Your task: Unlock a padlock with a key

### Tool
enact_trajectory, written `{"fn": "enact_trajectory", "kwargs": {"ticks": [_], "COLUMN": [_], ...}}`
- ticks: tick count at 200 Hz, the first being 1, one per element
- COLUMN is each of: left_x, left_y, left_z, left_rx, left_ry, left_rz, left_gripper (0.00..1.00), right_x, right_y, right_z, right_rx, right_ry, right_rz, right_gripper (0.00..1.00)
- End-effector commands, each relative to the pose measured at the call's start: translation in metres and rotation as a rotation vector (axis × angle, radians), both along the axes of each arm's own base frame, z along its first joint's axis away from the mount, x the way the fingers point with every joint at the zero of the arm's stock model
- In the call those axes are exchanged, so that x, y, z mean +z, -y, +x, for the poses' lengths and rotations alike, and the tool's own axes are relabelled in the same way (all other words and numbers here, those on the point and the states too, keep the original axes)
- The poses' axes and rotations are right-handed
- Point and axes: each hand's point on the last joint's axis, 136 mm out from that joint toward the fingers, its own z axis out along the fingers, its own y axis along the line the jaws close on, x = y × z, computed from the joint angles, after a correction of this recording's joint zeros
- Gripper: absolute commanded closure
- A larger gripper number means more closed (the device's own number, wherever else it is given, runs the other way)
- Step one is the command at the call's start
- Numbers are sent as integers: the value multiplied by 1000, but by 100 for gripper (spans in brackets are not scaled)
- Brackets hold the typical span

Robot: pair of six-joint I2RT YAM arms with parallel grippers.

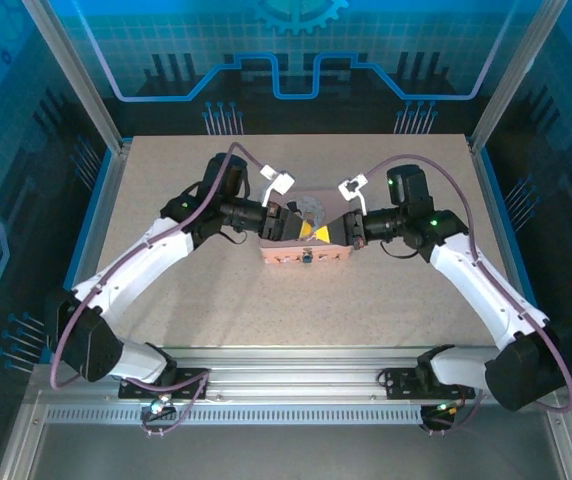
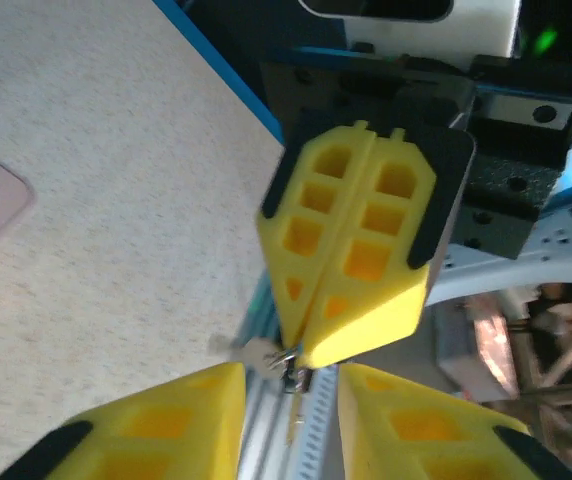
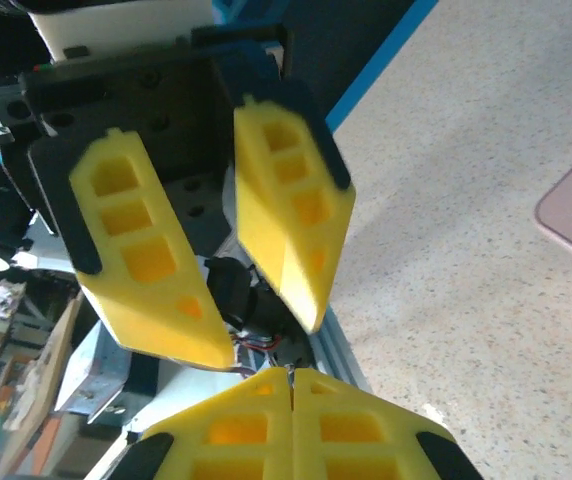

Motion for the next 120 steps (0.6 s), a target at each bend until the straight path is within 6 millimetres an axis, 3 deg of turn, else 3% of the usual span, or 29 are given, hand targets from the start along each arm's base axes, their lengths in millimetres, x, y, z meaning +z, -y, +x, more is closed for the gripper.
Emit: {"fn": "enact_trajectory", "kwargs": {"ticks": [1, 15, 18, 20, 24, 81, 120], "left_x": [9, 6, 4, 4, 3, -22, -22], "left_y": [-14, -19, -20, -21, -22, -47, -39], "left_z": [17, 24, 25, 26, 28, 51, 48], "left_rx": [143, 193, 204, 212, 229, 453, 416], "left_ry": [6, -14, -19, -20, -25, -181, -270], "left_rz": [-17, -11, -9, -8, -4, 1, -96], "left_gripper": [31, 22, 16, 5, 1, 1, 1], "right_x": [1, -3, -3, -4, -5, -18, -17], "right_y": [8, 12, 13, 13, 14, 15, 18], "right_z": [3, 7, 8, 9, 10, 22, 29], "right_rx": [-75, -116, -125, -133, -141, -191, -237], "right_ry": [104, 148, 156, 163, 173, 209, 268], "right_rz": [-82, -127, -137, -143, -153, -202, -214], "right_gripper": [100, 100, 100, 100, 100, 100, 100]}}
